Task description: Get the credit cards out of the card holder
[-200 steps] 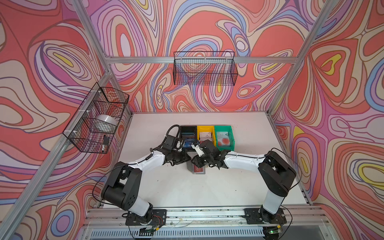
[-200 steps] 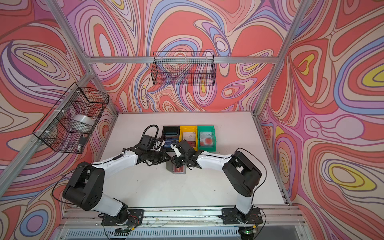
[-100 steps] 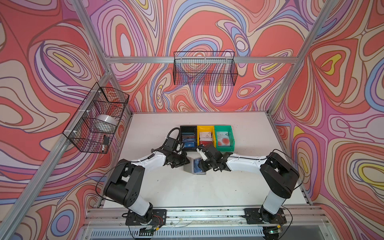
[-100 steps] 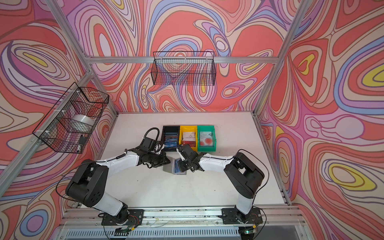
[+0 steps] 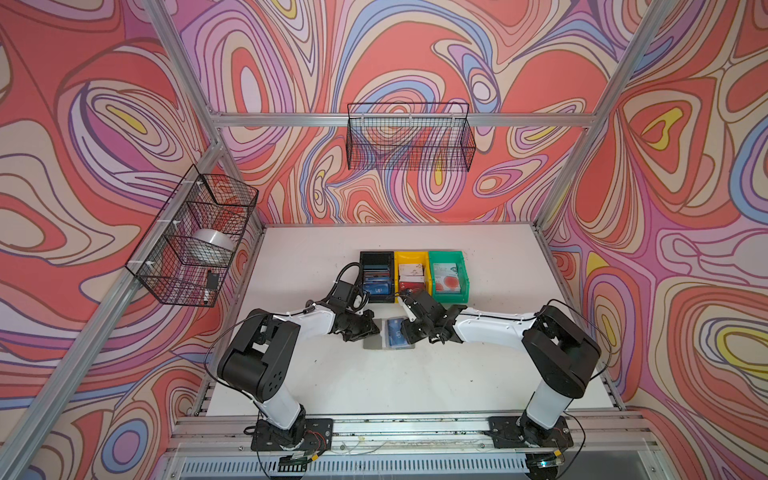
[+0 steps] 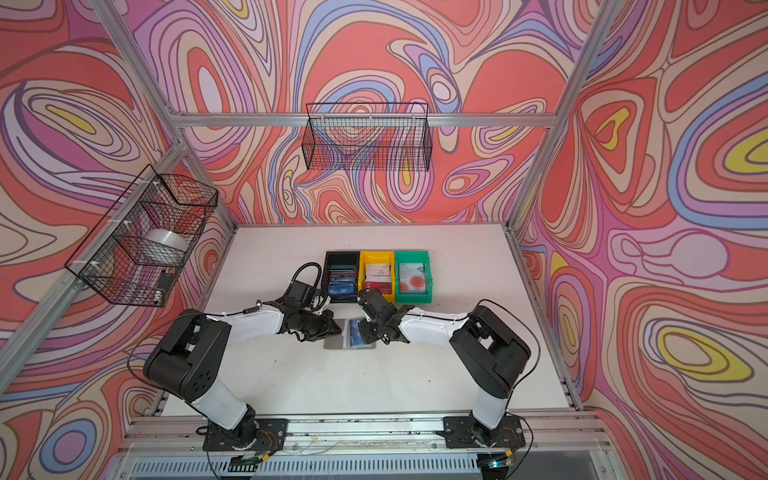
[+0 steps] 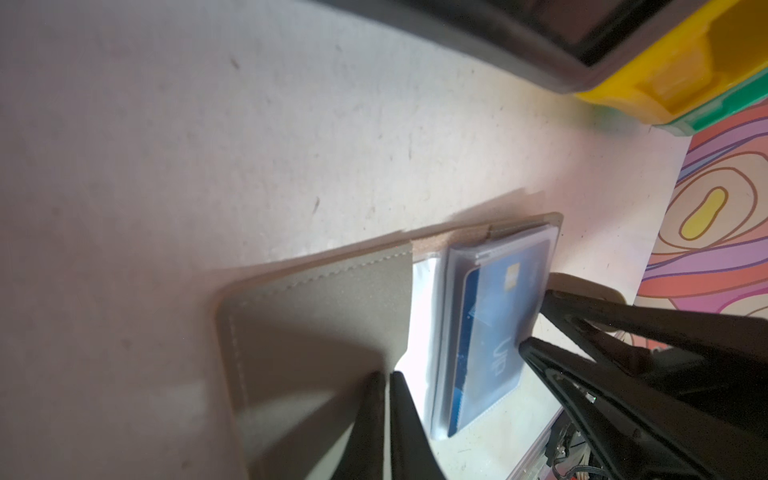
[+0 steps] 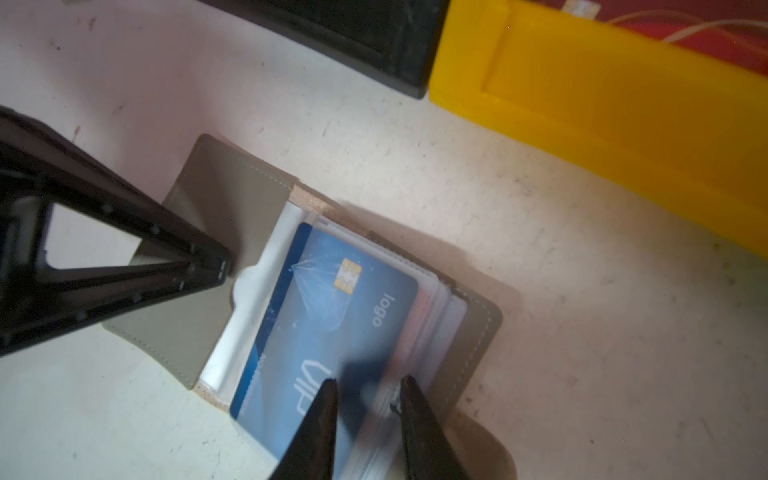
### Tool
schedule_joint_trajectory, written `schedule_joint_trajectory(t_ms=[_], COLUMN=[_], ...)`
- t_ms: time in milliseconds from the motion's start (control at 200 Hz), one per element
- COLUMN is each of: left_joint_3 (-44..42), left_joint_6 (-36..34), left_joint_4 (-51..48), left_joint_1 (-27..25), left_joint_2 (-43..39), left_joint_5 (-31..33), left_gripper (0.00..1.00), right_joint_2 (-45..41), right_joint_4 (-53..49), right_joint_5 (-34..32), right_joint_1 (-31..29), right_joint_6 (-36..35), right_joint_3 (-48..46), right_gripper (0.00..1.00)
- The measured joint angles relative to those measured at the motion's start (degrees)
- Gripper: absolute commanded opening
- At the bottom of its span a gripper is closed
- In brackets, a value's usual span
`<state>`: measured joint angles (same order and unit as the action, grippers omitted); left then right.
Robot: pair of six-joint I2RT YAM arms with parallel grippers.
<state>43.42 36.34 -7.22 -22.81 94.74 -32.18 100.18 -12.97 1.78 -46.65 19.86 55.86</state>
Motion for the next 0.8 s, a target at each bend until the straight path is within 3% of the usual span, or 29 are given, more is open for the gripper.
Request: schedule_joint_trajectory(t_ms=[801], left_joint_3=[-0.28], left_joint_6=[1.97], left_joint_4=[3.93], left_joint_1=[0.00], left_joint_2=[-0.81], left_joint_5=[-3.65], left_gripper=[0.09], right_joint_2=[2.38], right_joint_4=[2.25], right_joint_5=[0.13], right_joint_1=[0.02], right_joint_6=[0.83], right_joint_3=[0.46], right_gripper=[0.22])
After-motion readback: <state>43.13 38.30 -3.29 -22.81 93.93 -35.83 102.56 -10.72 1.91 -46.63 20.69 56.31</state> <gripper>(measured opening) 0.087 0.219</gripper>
